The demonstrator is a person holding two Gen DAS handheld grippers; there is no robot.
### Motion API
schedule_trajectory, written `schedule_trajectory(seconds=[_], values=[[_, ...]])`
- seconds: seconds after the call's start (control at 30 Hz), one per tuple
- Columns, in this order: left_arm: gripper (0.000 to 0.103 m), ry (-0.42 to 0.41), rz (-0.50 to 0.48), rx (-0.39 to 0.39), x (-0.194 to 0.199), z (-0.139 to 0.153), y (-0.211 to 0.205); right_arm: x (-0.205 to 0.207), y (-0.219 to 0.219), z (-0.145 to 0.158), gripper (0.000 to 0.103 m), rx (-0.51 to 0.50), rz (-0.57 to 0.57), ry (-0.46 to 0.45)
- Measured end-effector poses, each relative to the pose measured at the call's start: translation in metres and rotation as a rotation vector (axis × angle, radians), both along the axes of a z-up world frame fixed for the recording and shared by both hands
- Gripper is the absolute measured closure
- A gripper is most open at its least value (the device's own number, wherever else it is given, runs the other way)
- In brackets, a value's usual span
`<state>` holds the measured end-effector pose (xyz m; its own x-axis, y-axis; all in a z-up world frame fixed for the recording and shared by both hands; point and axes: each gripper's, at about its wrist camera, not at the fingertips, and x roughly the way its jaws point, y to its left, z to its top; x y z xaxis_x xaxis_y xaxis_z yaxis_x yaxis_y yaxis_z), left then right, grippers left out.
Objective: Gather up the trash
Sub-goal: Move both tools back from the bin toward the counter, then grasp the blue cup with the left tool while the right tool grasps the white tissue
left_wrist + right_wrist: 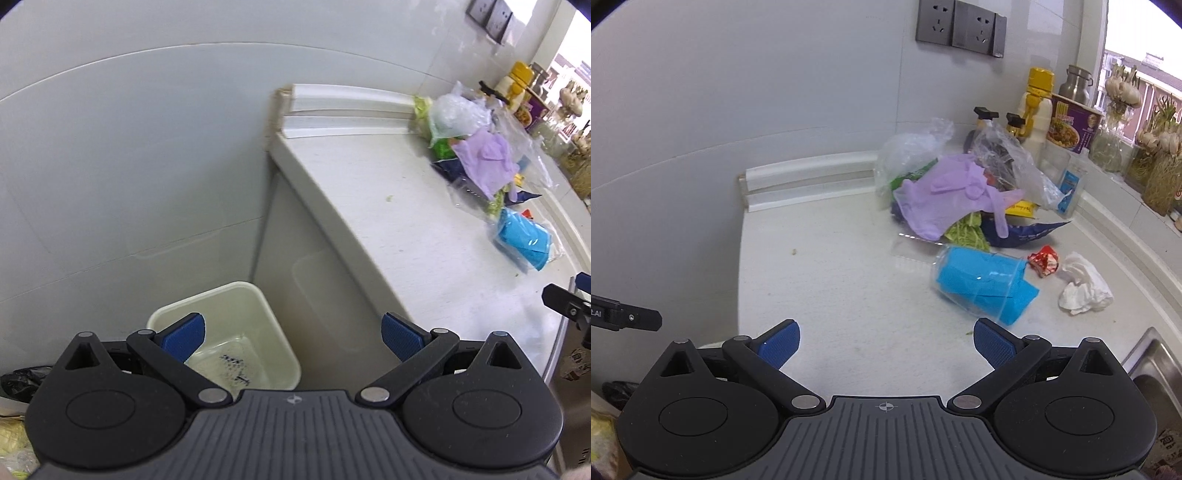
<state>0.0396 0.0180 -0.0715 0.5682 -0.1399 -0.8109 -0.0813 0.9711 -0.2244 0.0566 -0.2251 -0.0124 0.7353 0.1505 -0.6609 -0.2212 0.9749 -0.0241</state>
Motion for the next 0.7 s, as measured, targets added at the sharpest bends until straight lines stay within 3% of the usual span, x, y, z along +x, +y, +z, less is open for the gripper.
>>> schedule_trajectory(seconds=[0.47, 0.7], values=[[0.001, -0.023, -0.139, 0.039, 0.044, 0.007, -0.079, 0.032, -0.065, -0.013, 0.001, 0.021, -0.043, -0.020], [0.001, -0.058, -0.227, 0.018, 0.070, 0.011, -0.129, 0.057, -0.104, -0.016, 0.001, 0.035, -0.065, -0.038]])
